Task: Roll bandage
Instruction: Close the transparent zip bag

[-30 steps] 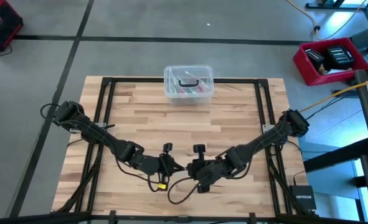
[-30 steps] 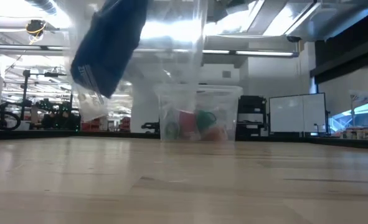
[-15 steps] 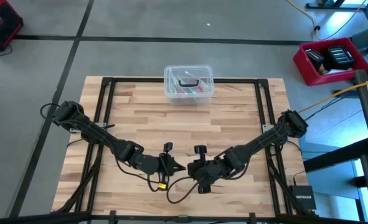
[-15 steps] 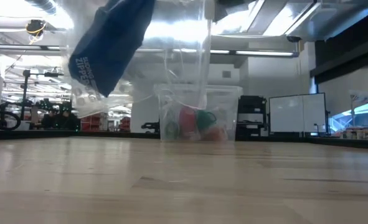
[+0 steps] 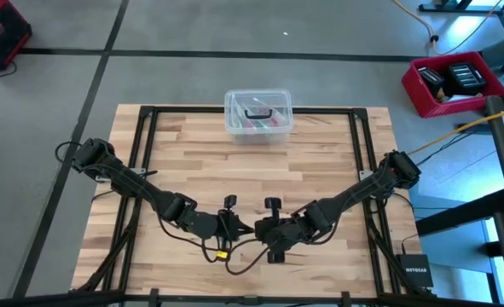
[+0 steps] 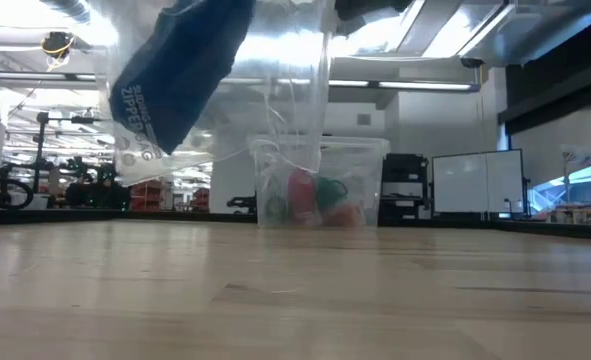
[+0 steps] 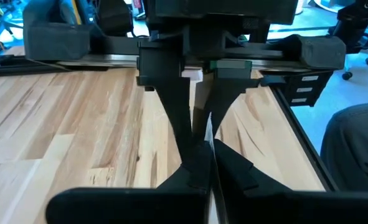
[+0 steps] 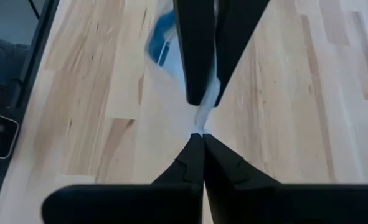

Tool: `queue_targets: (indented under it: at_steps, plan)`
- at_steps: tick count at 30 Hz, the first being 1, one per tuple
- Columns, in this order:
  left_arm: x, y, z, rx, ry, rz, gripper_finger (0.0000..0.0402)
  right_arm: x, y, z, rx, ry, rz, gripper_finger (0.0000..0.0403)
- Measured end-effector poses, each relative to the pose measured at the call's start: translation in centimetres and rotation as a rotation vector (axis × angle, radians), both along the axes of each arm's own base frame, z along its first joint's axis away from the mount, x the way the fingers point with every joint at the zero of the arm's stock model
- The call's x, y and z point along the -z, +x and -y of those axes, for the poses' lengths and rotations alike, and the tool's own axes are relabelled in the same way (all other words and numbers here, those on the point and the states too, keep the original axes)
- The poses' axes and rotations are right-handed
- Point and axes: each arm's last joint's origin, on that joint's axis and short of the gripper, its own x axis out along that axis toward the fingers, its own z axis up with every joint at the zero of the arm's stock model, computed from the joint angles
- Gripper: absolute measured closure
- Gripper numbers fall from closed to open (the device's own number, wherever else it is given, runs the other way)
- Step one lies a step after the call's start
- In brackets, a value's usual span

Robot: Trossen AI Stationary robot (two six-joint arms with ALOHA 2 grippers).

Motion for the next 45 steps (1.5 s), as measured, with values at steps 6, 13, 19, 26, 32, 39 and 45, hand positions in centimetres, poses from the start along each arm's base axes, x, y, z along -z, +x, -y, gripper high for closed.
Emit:
queue_targets:
  at_steps: [6,13,19,26,32,39,45]
  plan:
    - [0.0,0.0,0.0,0.0,0.0,-0.001,0.0401,0.0,0.0,0.0,0.006,0.006,-0.003,0.0352]
    - [0.1,0.0,0.0,0.0,0.001,-0.004,0.0401,-0.2,-0.2,0.1,-0.014,-0.026,-0.032,0.0317]
    - [0.1,0.0,0.0,0.0,0.002,-0.004,0.0401,-0.6,-0.1,0.0,-0.031,-0.033,-0.02,0.0346]
    - [0.1,0.0,0.0,0.0,0.004,-0.004,0.0401,-0.8,0.1,-0.1,-0.031,-0.015,0.016,0.0371]
    - [0.1,0.0,0.0,0.0,0.003,-0.001,0.0401,-0.4,0.1,-0.1,-0.032,-0.015,0.015,0.0375]
    - [0.1,0.0,0.0,0.001,0.003,0.0,0.0401,0.7,0.0,-0.1,-0.032,-0.014,0.019,0.0375]
    - [0.1,0.1,0.0,0.0,0.001,0.003,0.0401,2.3,-0.1,0.0,-0.032,-0.01,0.025,0.0375]
